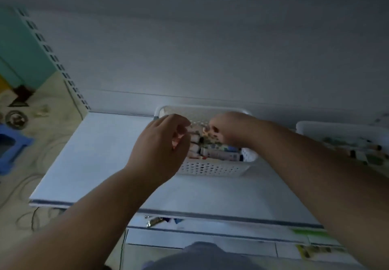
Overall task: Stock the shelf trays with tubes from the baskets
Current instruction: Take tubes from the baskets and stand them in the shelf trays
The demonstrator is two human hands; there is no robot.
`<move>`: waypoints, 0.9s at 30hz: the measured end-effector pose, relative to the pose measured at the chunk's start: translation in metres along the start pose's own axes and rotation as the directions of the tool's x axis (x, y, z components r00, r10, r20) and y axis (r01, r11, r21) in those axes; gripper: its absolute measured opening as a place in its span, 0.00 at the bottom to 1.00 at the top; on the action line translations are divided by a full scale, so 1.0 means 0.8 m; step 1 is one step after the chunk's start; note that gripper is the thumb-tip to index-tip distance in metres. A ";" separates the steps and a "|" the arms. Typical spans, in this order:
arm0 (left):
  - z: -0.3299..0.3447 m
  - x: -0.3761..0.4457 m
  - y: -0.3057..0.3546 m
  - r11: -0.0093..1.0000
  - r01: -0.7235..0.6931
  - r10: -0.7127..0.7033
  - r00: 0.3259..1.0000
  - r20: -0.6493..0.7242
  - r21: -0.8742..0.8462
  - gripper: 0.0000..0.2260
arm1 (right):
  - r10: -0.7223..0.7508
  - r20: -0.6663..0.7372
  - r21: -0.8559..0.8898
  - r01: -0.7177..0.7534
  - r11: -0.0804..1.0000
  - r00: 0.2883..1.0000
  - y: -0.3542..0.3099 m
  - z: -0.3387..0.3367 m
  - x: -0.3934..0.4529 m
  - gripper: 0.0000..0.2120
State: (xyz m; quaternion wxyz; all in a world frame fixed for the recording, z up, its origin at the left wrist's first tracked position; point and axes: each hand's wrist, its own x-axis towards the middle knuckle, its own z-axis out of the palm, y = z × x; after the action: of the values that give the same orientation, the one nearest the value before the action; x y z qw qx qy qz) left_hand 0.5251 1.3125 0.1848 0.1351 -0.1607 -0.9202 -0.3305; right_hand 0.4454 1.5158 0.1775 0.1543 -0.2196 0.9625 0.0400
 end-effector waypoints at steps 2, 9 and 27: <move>0.003 0.015 -0.003 0.999 -0.033 0.034 0.997 0.062 -0.019 0.08 | 0.138 -0.209 0.270 -0.079 0.960 0.968 0.005 -0.015 -0.034 0.02; 0.024 0.075 0.004 0.932 -0.206 -0.051 0.738 0.673 0.297 0.12 | 0.464 -0.377 0.792 0.019 0.610 0.802 -0.022 -0.015 -0.136 0.03; 0.032 0.111 -0.023 0.962 -0.234 -0.046 0.377 0.925 0.143 0.06 | 0.637 -0.208 0.978 0.169 0.123 0.742 -0.031 0.015 -0.150 0.07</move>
State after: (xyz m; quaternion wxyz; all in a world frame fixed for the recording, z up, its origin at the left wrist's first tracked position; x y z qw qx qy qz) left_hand 0.4337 1.3339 0.1870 -0.3609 -0.3511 -0.8620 -0.0581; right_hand 0.5626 1.5446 0.2037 -0.0647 0.1024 0.7664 -0.6308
